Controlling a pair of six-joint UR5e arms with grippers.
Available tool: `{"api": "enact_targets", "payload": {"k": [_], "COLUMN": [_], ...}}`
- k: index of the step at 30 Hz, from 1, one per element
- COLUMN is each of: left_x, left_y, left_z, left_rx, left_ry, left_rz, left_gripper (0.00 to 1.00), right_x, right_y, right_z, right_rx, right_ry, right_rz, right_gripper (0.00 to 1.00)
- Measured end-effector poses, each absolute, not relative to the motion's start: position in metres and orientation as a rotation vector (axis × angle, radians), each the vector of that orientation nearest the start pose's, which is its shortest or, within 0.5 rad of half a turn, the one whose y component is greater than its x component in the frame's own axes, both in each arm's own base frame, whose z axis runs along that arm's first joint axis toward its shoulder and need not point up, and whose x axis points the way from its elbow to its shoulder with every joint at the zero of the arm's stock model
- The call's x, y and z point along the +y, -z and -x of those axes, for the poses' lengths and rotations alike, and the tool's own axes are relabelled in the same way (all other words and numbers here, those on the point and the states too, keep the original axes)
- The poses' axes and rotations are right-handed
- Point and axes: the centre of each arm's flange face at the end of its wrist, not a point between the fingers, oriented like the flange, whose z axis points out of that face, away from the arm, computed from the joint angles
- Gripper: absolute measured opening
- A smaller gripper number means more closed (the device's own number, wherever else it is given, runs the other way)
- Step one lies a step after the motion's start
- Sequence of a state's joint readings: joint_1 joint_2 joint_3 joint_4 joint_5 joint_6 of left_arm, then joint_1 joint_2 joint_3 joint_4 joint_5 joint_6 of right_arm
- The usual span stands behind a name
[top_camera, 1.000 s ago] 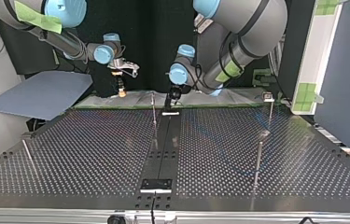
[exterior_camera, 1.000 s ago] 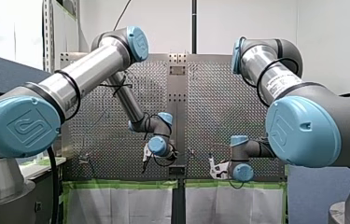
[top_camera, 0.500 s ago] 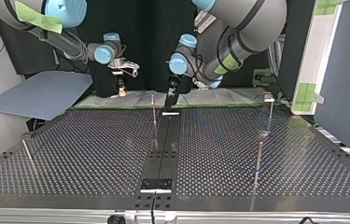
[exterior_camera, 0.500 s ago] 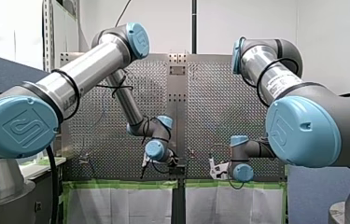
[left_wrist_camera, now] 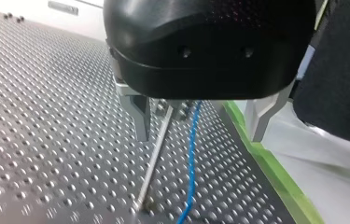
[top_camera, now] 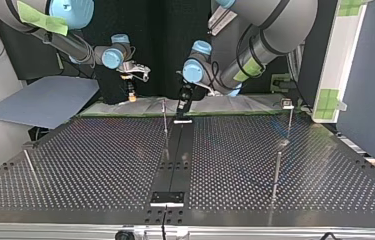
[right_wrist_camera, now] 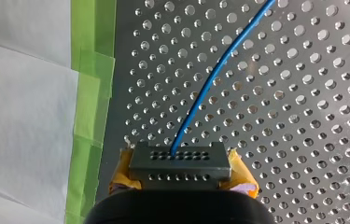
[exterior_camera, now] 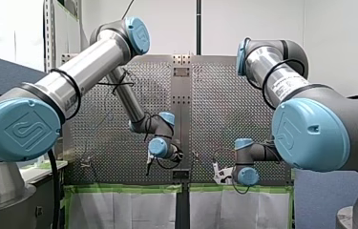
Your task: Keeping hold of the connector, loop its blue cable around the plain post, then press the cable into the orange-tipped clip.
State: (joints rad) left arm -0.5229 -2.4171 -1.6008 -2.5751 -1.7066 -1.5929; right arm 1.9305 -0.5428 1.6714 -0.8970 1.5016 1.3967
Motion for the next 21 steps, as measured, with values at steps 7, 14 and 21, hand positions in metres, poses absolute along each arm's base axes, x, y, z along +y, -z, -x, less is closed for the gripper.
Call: {"api": "enact_targets", "payload": {"k": [7,14,21], "left_x": [-0.432,-0.438,-0.440], "left_y": [-0.021,-0.020,-0.020], "left_z": [-0.478,-0.472,-0.471], "left_rx": [1.851,1.865,1.861], "left_ry": [0.311,0.338,0.355], "left_rz": [-0.418,-0.432,-0.425], "left_gripper": [1.00,1.00,1.00], "right_x": [-0.520,-0.521,-0.521], "right_y": [0.092,0.092,0.092], "right_z": [-0.341,-0.341,-0.341], "right_rx": [-0.950,-0.951,-0.950], "right_ry": [-1.263,-1.262,-1.263], "right_rz": [-1.763,-1.763,-1.763], "right_gripper": [0.00,0.00,0.00]}}
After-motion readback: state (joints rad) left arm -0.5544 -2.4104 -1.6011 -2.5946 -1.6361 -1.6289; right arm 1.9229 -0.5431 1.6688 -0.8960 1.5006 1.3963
